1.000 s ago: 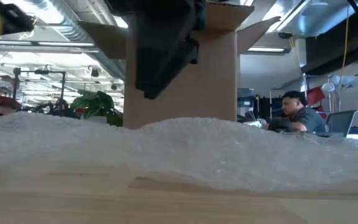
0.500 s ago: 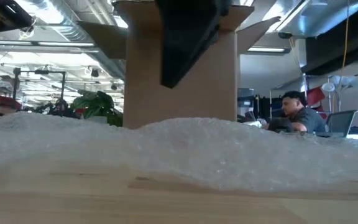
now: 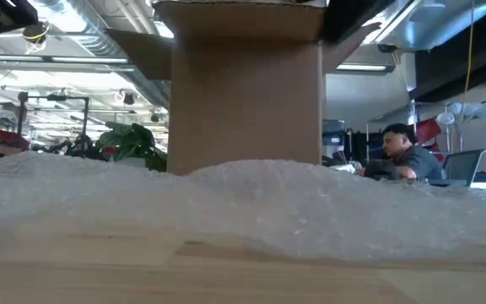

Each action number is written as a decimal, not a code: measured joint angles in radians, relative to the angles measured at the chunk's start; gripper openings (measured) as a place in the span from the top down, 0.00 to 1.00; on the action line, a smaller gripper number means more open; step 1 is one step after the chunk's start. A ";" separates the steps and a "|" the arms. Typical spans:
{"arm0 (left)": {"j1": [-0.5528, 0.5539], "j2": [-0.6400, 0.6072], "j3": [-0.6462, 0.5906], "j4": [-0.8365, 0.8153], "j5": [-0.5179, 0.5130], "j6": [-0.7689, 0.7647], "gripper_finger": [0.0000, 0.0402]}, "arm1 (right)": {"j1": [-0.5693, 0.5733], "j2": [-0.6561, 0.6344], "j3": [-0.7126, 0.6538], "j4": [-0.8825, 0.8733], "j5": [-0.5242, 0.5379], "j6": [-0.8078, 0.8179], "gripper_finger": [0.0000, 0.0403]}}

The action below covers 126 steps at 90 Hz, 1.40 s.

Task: Wrap mug
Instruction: Put the yellow mug on the bubble wrap

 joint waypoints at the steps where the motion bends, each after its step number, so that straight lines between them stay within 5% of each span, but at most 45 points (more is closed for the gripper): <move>1: 0.001 0.000 0.000 0.004 -0.003 0.003 1.00 | 0.009 0.000 -0.004 -0.010 0.019 0.032 1.00; 12: 0.039 0.002 0.000 0.050 -0.012 0.059 1.00 | 0.094 0.001 -0.083 -0.098 0.112 0.365 1.00; 41: 0.271 0.094 0.000 0.167 0.147 0.298 1.00 | 0.205 -0.121 -0.465 0.147 0.260 0.713 1.00; 68: 0.422 0.217 0.146 0.166 0.186 0.472 1.00 | 0.233 -0.388 -0.880 0.428 0.282 0.625 1.00; 98: 0.542 0.449 0.459 -0.005 0.167 0.645 1.00 | 0.231 -0.710 -1.359 1.082 0.203 0.151 1.00; 126: 0.602 0.585 0.552 -0.029 0.169 0.630 1.00 | 0.205 -0.860 -1.565 1.355 0.147 -0.079 1.00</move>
